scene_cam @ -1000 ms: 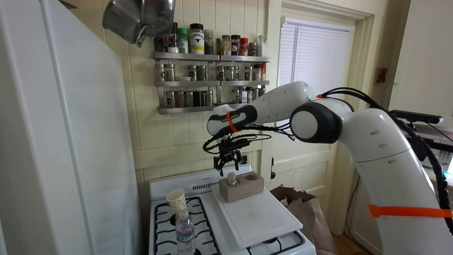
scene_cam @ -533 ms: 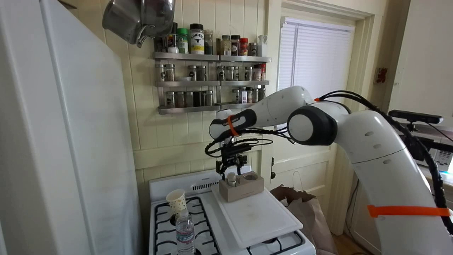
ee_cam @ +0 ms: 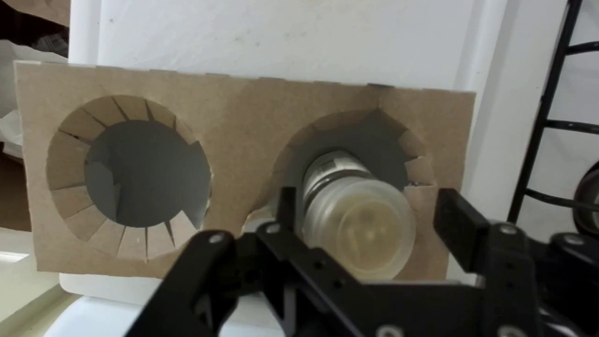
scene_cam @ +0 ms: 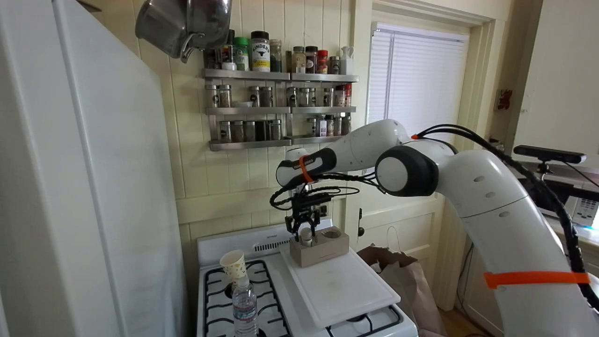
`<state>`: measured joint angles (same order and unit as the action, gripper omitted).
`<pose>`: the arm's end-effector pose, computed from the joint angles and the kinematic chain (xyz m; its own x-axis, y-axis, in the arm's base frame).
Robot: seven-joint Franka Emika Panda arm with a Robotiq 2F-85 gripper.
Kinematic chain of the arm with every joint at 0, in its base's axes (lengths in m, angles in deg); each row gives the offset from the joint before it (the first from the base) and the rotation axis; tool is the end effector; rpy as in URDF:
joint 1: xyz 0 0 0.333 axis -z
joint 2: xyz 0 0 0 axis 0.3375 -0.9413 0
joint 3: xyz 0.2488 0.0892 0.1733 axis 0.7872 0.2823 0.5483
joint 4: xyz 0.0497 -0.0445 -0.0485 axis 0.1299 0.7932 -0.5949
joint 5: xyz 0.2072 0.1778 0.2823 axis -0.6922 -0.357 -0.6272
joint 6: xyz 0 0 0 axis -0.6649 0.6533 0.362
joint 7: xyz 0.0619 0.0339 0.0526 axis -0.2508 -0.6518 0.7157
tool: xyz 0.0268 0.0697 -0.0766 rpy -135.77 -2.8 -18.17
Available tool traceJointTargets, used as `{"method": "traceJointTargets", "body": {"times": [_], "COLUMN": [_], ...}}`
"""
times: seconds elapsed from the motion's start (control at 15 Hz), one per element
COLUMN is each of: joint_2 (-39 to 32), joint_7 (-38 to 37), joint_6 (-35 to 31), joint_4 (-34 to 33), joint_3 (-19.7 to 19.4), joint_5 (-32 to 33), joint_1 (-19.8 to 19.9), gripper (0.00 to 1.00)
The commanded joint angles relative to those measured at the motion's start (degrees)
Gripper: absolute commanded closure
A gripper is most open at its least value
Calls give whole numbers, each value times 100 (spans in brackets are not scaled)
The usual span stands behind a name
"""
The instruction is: Pick up the bottle from the box and put it on the table
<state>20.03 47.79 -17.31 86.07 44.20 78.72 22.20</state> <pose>0.7061 -0.0436 0.3327 0.9709 -0.1758 -0.1625 -0.1695 -0.9842 0.0515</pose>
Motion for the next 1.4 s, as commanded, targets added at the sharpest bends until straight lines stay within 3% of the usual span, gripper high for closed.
{"method": "traceJointTargets", "body": {"times": [0.0,0.07,0.2,0.27,0.33,0.4,1.0,1.33], "joint_2": [-305,-339,-389,-412,-405,-396,450,1162], "joint_7": [40,35,27,10,1,5,-88,-309], "joint_6": [319,356,415,416,417,417,270,-53], "joint_4": [-482,-536,-630,-659,-662,-662,182,966], "joint_3": [-16,-22,-30,-38,-47,-52,-90,-127], "joint_5": [-192,-194,-184,-167,-153,-146,-56,22], "joint_1": [36,38,42,32,26,24,-59,-151], "gripper": [44,48,45,51,70,73,74,74]}}
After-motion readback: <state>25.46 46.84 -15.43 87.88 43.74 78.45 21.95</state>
